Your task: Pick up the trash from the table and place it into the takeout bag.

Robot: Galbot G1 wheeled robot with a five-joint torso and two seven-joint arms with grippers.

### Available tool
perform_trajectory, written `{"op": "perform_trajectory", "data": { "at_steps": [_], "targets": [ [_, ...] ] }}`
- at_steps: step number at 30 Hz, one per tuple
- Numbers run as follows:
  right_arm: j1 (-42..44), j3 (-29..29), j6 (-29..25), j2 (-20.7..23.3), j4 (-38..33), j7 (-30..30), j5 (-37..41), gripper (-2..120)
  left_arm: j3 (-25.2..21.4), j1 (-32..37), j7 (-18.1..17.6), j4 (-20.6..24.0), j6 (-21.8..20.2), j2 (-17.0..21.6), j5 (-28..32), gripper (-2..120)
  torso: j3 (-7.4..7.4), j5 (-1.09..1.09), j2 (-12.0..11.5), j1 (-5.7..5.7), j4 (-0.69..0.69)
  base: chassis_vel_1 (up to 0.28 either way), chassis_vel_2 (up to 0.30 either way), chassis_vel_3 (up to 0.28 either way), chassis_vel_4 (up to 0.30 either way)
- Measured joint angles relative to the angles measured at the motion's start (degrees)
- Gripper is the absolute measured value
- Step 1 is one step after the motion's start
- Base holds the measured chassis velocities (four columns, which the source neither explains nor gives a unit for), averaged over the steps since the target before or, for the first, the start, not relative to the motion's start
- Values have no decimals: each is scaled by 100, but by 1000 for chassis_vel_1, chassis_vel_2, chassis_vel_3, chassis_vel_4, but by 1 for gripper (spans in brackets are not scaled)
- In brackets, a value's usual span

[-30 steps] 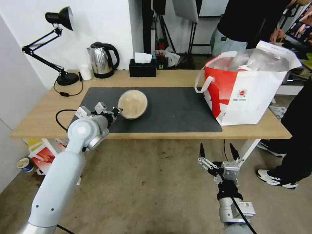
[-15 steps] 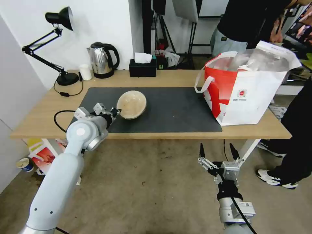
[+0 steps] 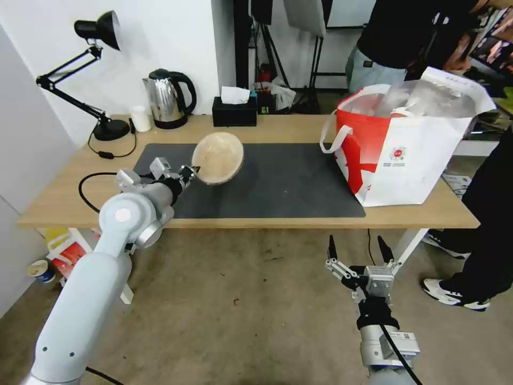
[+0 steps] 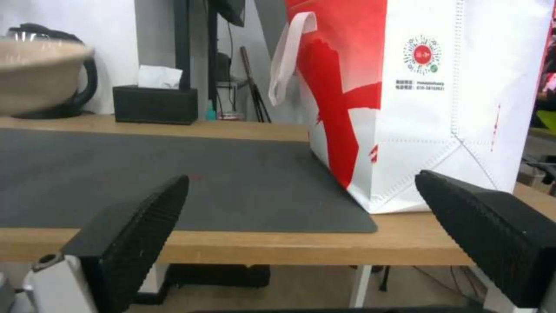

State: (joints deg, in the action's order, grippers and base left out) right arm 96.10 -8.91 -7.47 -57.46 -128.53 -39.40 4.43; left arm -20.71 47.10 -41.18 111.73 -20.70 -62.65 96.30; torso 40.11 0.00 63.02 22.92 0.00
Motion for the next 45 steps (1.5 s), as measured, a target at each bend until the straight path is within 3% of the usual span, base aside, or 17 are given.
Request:
{"op": "perform_trajectory", "data": {
  "at_steps": [8, 21, 33, 45],
  "targets": [
    [0, 0, 0, 0, 0, 0, 0, 100, 492, -861, 780, -250, 144, 362, 115, 0, 0, 0, 0, 0, 0, 0, 0, 0, 0],
    [0, 0, 0, 0, 0, 0, 1, 100, 1479, -2344, 1560, -1029, 316, 375, 208, 0, 0, 0, 0, 1, -2, 0, 0, 0, 0],
    [1, 0, 0, 0, 0, 0, 0, 100, 2148, -3068, 1931, -1524, 458, 366, 228, 0, 0, 0, -1, 0, -1, 0, 0, 0, 0],
    [0, 0, 0, 0, 0, 0, 0, 100, 3054, -3957, 2595, -2416, 757, 182, 229, 0, 0, 1, -1, 0, -2, 0, 0, 0, 0]
  ]
}}
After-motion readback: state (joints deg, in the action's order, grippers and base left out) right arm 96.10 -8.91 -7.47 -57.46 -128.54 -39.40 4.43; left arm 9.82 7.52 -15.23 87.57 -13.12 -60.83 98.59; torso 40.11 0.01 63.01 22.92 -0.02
